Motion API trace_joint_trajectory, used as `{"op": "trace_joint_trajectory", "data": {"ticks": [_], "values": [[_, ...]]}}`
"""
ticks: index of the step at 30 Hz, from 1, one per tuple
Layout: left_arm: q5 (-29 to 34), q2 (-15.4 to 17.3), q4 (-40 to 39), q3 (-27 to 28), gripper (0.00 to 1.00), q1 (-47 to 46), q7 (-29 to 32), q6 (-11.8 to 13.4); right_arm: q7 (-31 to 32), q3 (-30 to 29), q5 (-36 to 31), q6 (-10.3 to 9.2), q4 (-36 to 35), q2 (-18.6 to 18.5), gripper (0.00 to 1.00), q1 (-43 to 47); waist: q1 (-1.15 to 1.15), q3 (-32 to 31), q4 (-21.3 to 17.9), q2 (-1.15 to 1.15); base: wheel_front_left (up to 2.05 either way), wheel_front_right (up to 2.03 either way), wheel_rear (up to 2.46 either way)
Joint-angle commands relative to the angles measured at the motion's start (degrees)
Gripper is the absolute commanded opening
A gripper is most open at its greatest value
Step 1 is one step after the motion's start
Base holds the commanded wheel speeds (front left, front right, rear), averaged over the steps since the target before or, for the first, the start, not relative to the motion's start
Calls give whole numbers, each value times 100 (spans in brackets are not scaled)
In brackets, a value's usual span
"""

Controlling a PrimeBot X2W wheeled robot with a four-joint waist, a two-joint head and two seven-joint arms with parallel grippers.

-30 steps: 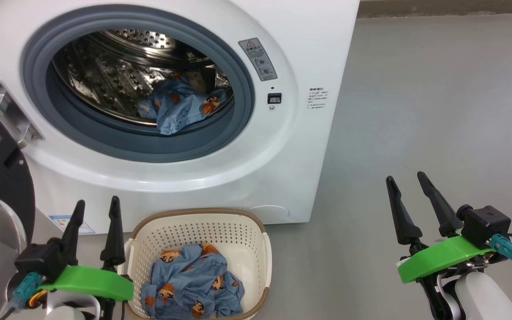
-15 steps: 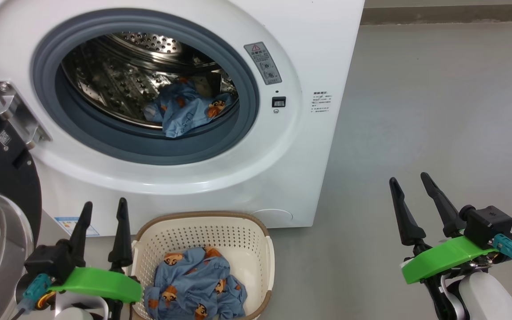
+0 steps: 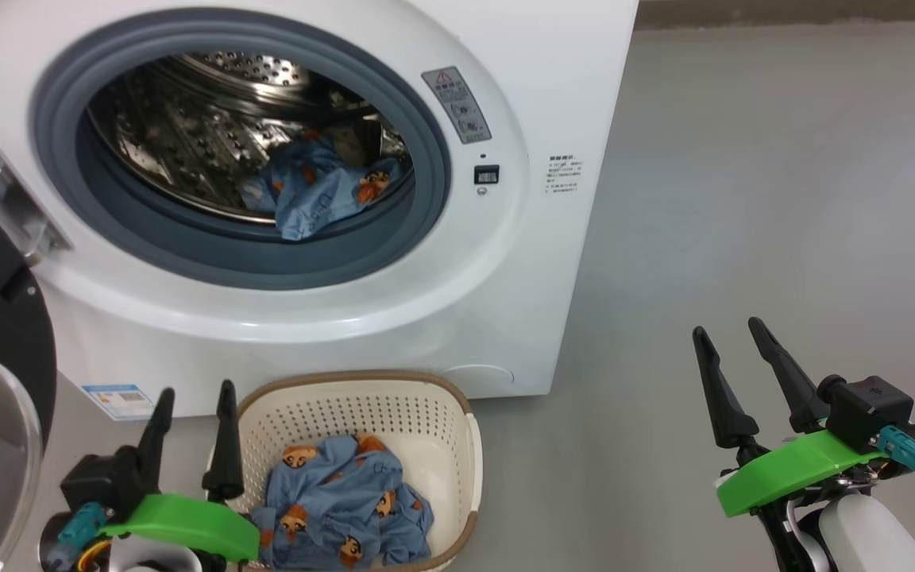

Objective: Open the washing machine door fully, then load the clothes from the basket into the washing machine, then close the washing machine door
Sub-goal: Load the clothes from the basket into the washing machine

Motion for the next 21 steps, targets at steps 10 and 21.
{"op": "trace_joint_trajectory", "data": {"ticks": [10,21], "values": [[-4,279,1046,-51,100,-871,129,-18,-47,-29,-51,43,-241,58,100,-383,0,982,-205,0,0,0,0],[-235,516,2444,-841,100,-2068,271,-19,-47,-133,-226,43,-437,325,100,-835,0,2062,-421,0,0,0,0]]}}
